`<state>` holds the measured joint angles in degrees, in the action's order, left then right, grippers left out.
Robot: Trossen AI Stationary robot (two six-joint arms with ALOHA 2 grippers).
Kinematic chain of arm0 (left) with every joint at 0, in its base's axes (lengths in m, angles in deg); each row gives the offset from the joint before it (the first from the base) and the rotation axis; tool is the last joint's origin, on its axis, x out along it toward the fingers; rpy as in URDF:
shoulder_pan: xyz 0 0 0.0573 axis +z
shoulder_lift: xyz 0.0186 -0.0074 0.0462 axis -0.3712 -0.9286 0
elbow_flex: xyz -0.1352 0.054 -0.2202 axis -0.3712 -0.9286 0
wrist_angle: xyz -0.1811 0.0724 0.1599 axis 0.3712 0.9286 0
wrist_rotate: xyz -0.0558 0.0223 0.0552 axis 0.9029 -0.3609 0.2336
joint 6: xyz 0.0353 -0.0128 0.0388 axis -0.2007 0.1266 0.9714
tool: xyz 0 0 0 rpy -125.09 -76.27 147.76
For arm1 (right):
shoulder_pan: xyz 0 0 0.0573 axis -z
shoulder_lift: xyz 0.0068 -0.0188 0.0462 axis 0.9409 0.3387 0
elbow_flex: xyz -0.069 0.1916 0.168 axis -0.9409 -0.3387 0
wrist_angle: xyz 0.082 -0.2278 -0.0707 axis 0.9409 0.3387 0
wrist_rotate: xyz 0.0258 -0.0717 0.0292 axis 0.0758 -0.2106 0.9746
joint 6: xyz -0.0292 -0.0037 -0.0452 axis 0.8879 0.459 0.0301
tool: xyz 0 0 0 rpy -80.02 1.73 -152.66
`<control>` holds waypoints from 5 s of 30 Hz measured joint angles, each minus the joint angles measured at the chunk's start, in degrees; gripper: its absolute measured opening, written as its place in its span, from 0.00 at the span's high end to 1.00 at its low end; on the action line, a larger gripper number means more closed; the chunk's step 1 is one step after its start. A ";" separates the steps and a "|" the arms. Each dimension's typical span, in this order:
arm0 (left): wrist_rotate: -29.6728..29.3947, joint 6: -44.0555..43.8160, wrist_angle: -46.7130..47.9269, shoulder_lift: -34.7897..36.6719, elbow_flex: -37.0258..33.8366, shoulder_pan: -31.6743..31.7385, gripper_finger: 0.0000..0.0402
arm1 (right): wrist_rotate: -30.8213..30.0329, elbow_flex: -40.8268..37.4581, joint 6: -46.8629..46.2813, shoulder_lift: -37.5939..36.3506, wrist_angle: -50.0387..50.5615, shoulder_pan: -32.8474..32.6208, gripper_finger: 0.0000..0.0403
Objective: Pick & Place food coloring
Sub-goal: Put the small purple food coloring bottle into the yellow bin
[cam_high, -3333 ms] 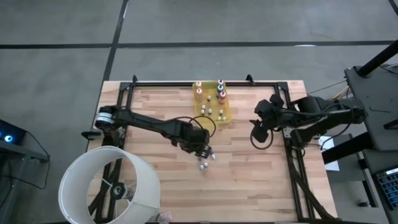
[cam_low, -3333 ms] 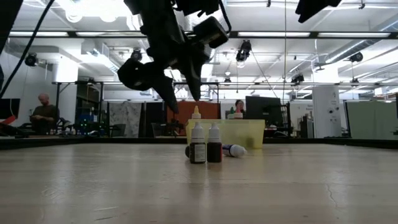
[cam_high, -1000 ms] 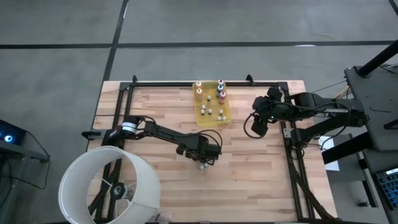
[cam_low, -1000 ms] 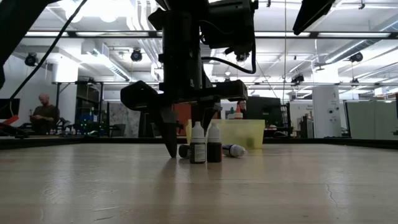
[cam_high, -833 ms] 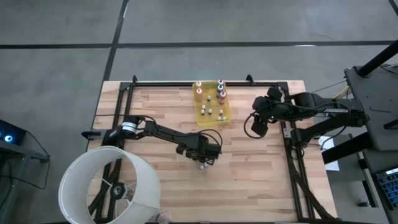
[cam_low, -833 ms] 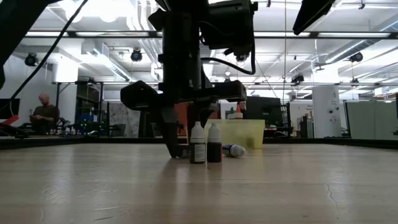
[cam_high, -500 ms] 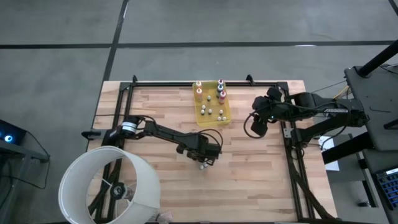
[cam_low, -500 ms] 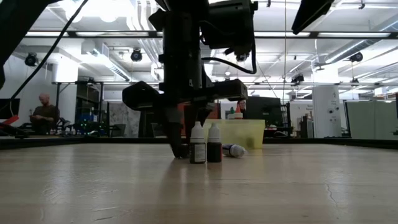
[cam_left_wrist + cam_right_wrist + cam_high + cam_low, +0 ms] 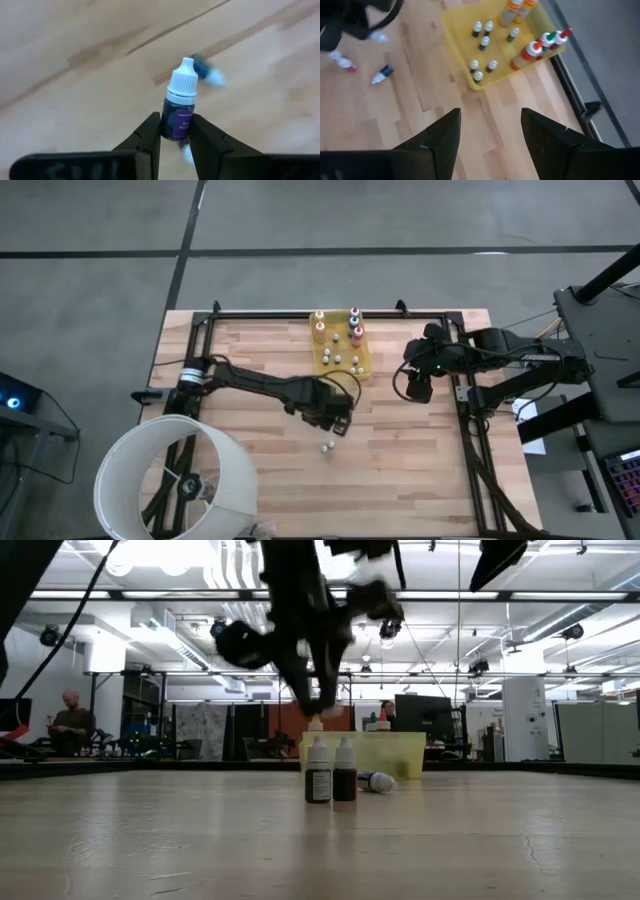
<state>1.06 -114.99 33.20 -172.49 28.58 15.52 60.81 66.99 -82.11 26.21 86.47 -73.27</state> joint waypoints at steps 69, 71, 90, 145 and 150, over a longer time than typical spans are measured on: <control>27.52 28.13 -32.55 23.24 1.23 8.23 0.84 | 56.15 32.35 23.81 21.11 -11.10 7.99 0.50; 27.60 28.11 -32.54 23.22 1.23 8.30 0.84 | 56.09 32.26 23.86 21.28 -11.15 7.80 0.50; 27.53 28.16 -32.52 23.20 1.23 8.43 0.84 | 55.82 32.06 22.98 22.97 -11.49 7.62 0.68; 4.95 41.24 -9.88 23.16 1.10 10.92 0.57 | 43.43 29.62 21.28 22.65 -1.89 15.12 0.83; 3.39 43.29 -9.46 23.72 1.10 10.94 0.57 | 43.34 25.63 23.24 22.64 -2.23 19.07 0.82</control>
<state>4.44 -71.70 23.74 -148.77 29.68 26.46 104.16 92.62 -58.87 48.85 84.25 -54.19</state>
